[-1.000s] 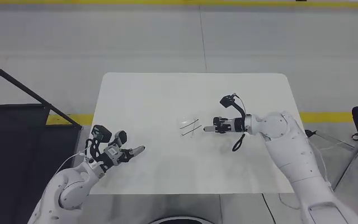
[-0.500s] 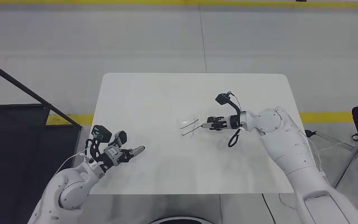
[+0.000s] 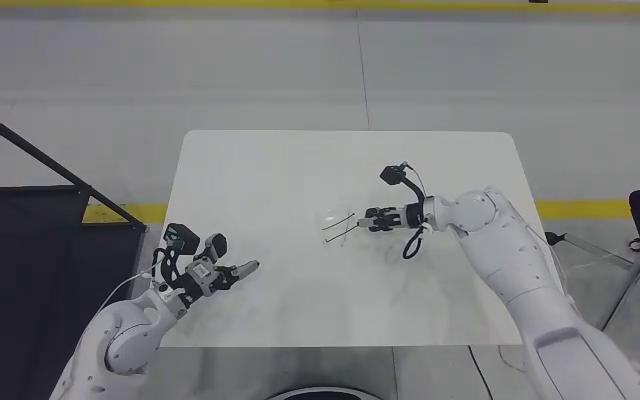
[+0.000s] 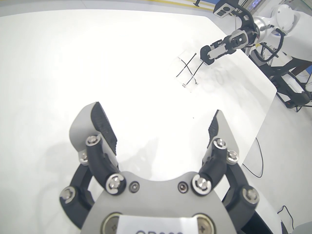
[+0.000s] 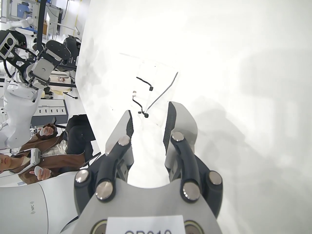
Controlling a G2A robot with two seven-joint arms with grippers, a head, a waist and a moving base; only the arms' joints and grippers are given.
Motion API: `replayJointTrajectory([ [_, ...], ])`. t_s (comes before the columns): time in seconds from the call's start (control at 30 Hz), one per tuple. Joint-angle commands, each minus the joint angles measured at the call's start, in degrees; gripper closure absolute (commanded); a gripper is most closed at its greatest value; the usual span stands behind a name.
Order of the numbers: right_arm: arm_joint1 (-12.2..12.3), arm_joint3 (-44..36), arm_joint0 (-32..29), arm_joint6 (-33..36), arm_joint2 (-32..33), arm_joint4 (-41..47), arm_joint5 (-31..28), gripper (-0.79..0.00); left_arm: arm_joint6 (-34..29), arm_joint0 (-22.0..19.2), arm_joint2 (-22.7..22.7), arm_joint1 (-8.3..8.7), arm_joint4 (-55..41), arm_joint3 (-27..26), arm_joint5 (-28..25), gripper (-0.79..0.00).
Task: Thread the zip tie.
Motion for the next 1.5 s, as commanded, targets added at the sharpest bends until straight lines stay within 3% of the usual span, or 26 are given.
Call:
replayJointTrajectory([
  [0.0,-0.2,0.6,0.4,0.1,-0.4,0.2,0.0,-0.320,0.0,0.0,0.0,0.00,0.0,0.0,0.0,-0.785],
  [0.27,-1.1,2.9,1.7,0.3,-1.9,0.8,-0.7,-0.302,0.0,0.0,0.0,0.00,0.0,0.0,0.0,-0.785],
  [0.4,-1.4,3.7,2.1,0.2,-2.3,0.9,-1.1,-0.228,0.0,0.0,0.0,0.00,0.0,0.0,0.0,-0.785],
  [0.6,-1.8,4.7,2.5,0.3,-2.8,1.5,-1.8,-0.194,0.0,0.0,0.0,0.00,0.0,0.0,0.0,-0.785],
  [0.7,-1.9,5.0,2.7,0.5,-2.9,2.0,-2.3,-0.145,0.0,0.0,0.0,0.00,0.0,0.0,0.0,-0.785],
  [0.83,-2.0,5.6,2.9,1.0,-3.0,2.7,-3.3,0.000,0.0,0.0,0.0,0.00,0.0,0.0,0.0,-0.785],
  [1.2,-1.4,3.6,2.0,0.8,-2.6,7.1,-7.4,0.000,0.0,0.0,0.0,0.00,0.0,0.0,0.0,-0.785],
  [1.3,-0.1,0.4,1.4,0.2,-3.2,8.0,-8.1,0.000,-0.3,-0.2,0.3,0.06,0.8,-0.2,0.1,-0.785],
  [1.47,2.7,-6.4,0.6,-0.2,-3.4,8.0,-8.5,0.000,-2.6,-2.2,0.6,0.54,1.6,0.2,-4.0,-0.785],
])
